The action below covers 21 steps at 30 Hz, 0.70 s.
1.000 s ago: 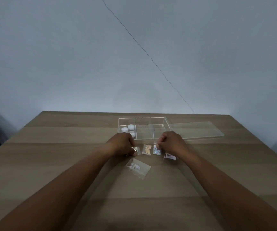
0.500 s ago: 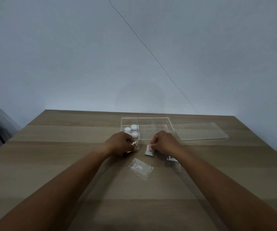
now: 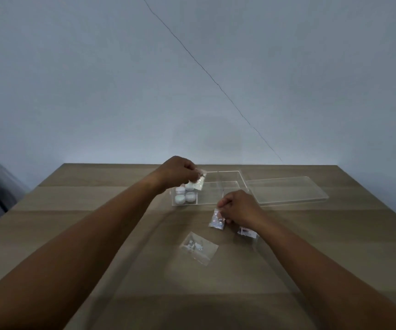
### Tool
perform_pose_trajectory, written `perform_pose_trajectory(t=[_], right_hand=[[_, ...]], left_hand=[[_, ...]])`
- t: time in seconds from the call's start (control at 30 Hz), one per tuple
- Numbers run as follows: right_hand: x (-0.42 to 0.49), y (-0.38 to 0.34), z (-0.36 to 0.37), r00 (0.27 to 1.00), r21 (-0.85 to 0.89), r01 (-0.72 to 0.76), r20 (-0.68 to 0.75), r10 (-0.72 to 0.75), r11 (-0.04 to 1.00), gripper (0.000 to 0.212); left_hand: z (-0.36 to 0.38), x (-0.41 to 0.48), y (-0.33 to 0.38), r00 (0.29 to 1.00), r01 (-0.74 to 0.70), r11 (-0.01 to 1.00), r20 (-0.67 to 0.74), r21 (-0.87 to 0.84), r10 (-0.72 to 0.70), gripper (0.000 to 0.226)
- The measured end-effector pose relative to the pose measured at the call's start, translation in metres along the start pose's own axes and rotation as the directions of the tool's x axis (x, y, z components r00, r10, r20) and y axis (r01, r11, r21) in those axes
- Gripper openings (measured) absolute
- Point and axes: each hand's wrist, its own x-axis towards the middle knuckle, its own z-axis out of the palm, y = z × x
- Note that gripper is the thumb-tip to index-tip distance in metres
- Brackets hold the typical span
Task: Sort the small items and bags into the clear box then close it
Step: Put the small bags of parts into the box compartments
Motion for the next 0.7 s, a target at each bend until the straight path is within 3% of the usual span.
perform_pose_trajectory(t=[0.23,0.43,0.7], right_hand=[[-0.003,0.018,-0.026,1.000,0.127,-0.003,-0.014,0.005,0.992,0.009],[0.003,0.024,-0.044,0.997,0.231,0.042,-0.069,-0.026,0.972,0.010],[0.012,0.018,-0.061,0.982,0.271,0.114,-0.179,-0.067,0.956,0.008]], left_hand=[[0.013,0.040,0.010,0.999,-0.022,0.967,0.042,0.255,0.012,0.009],[0.030,0.060,0.007,0.996,0.068,0.872,0.021,0.485,-0.090,0.034],[0.042,0.062,-0.003,0.990,0.091,0.782,-0.143,0.617,-0.003,0.028]])
